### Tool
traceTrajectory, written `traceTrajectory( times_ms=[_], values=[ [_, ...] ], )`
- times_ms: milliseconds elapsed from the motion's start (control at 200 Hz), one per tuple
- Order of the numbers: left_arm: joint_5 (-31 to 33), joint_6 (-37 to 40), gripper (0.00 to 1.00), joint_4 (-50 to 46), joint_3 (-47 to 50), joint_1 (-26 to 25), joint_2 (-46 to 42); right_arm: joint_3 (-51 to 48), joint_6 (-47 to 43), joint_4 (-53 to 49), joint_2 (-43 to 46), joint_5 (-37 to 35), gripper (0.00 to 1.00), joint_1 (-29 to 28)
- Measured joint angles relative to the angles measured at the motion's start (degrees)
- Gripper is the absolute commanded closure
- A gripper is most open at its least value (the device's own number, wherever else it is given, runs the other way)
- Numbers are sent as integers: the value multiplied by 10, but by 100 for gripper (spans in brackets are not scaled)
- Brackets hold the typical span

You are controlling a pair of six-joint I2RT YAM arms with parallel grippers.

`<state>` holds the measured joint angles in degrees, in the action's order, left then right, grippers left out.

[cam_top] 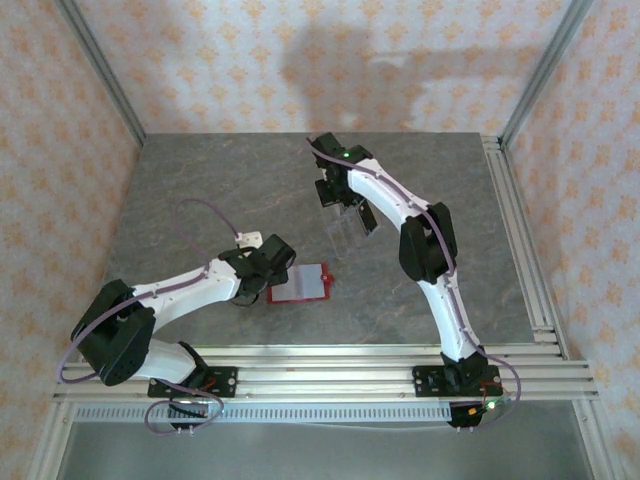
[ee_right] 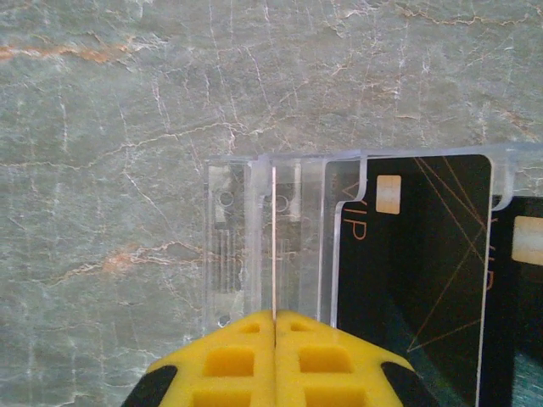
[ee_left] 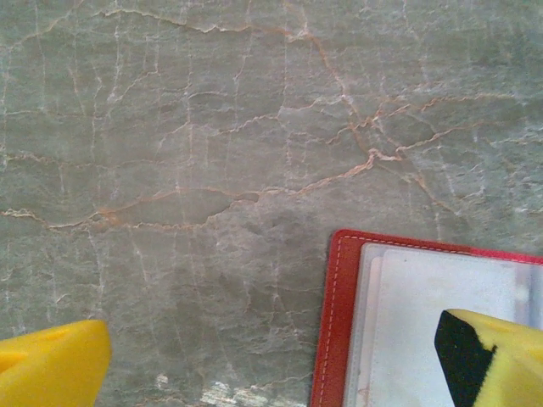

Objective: Put the credit cards into the card holder
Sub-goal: Pick up the credit card from the storage box, then insert the credit card into the card slot.

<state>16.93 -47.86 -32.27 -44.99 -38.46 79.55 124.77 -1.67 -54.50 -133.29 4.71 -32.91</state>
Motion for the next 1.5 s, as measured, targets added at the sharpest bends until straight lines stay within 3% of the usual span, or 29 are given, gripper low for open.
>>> traceTrajectory(
  times_ms=[140,285,480,636,786,931,1146,1501],
  values=[
    [0,6,0,-3,-9,4,0,-10,12,2,27,31,100,1],
    [0,24,0,-5,-10,9,0,-87,41,37,131,78,100,0],
    [-12,49,0,3,5,9,0,-319,121,178,333,158,100,-6],
    [-30,61,0,17,26,9,0,-542,211,341,423,218,100,-21],
    [-45,64,0,38,44,9,-1,-725,301,493,434,245,100,-53],
    [-54,65,0,52,54,9,-3,-820,368,612,434,258,100,-85],
    [-58,64,0,62,65,9,-3,-870,431,768,430,260,100,-98],
    [-50,52,0,61,77,9,2,-911,481,921,374,259,100,-108]
  ],
)
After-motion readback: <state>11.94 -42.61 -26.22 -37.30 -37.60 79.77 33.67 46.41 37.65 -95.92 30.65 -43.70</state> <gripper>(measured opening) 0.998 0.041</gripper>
